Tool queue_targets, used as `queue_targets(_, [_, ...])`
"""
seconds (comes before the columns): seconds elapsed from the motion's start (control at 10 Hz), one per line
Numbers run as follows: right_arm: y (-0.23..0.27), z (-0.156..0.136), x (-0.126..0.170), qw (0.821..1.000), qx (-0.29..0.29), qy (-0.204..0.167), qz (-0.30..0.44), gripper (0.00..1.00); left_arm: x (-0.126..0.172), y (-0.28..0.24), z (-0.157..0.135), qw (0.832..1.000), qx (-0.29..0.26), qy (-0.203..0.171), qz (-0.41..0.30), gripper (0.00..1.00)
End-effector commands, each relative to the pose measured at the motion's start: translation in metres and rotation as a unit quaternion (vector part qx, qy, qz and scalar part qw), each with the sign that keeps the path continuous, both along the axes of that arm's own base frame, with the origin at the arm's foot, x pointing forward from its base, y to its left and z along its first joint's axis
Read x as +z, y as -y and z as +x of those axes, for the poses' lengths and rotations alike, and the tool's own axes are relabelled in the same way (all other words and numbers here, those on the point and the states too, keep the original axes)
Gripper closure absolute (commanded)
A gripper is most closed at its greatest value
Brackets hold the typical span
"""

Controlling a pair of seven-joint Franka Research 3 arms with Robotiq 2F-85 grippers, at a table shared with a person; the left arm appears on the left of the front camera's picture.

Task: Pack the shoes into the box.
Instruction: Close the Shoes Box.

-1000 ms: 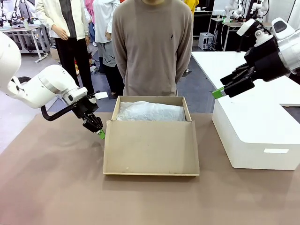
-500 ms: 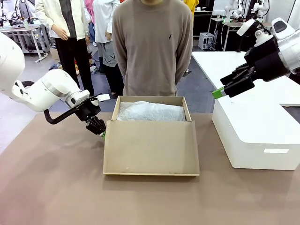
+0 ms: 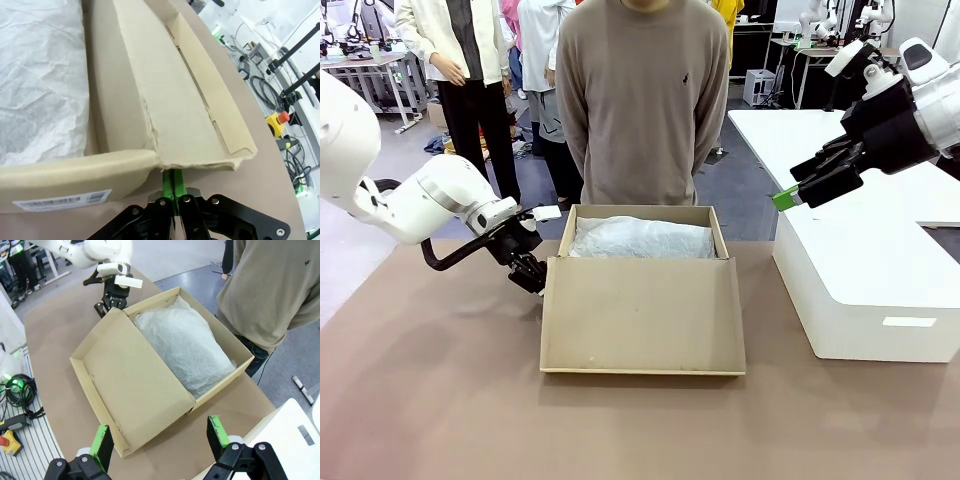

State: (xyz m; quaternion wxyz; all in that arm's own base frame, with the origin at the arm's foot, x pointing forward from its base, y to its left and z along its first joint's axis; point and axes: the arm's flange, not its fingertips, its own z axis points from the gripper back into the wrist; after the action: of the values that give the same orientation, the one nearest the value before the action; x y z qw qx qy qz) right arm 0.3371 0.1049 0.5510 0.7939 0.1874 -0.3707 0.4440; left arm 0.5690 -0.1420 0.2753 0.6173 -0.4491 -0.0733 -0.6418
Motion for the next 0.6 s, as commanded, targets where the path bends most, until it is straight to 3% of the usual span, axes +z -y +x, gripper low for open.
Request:
queue_targets(0.0, [0.0003, 0.0018, -0.0007, 1.000, 0.006, 0.001, 0.008, 0.00, -0.0007, 0.0017, -0.0022, 1.000, -0.016, -0.008, -0.023, 1.00])
queue_targets(0.5, [0.0003, 0.0018, -0.0007, 1.000, 0.006, 0.001, 0.008, 0.00, -0.0038, 0.0080, -0.0055, 0.997, -0.047, -0.047, -0.041, 1.00])
